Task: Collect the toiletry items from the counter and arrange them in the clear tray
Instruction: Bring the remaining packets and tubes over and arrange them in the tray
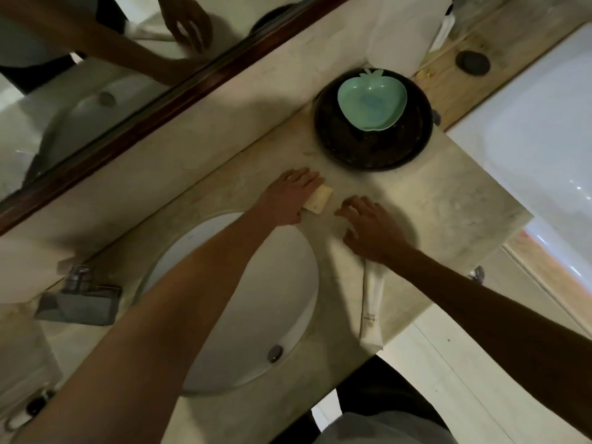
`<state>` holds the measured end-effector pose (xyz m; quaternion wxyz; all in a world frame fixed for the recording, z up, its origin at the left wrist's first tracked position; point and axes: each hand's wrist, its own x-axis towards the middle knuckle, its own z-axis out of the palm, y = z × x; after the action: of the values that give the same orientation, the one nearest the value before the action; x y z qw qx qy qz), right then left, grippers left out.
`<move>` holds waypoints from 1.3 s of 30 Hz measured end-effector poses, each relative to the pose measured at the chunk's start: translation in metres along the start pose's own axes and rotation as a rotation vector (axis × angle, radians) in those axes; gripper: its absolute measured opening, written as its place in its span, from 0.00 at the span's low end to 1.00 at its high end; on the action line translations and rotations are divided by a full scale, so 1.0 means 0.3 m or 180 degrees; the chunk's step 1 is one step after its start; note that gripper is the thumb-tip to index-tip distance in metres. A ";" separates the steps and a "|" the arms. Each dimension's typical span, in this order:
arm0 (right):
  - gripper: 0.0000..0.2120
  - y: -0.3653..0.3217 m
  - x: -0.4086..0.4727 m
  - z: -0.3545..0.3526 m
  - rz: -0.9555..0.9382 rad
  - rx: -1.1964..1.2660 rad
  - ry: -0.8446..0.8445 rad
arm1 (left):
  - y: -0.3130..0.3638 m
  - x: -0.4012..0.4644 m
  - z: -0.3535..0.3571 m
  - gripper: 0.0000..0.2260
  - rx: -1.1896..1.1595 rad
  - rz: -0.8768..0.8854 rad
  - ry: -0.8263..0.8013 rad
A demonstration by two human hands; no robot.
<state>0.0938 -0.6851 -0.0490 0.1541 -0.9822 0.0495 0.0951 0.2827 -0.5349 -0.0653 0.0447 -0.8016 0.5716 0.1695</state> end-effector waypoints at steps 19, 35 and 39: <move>0.22 0.044 -0.347 0.157 -0.1127 -0.0595 -0.0340 | 0.246 -0.155 0.061 0.28 0.0970 -0.0207 -0.0004; 0.15 -0.803 -0.304 0.270 -0.1427 -0.0301 -0.0484 | 0.129 -1.244 0.267 0.28 -0.0239 -0.1787 0.0211; 0.19 -1.170 -0.369 0.371 -0.1568 -0.0138 -0.0803 | 0.115 -1.653 0.390 0.33 -0.0617 -0.2418 0.0185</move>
<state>0.0108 -0.3101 -0.0277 0.1565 -0.9481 -0.2125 0.1773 0.0813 -0.0687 -0.0106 0.0121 -0.9610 0.2166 0.1714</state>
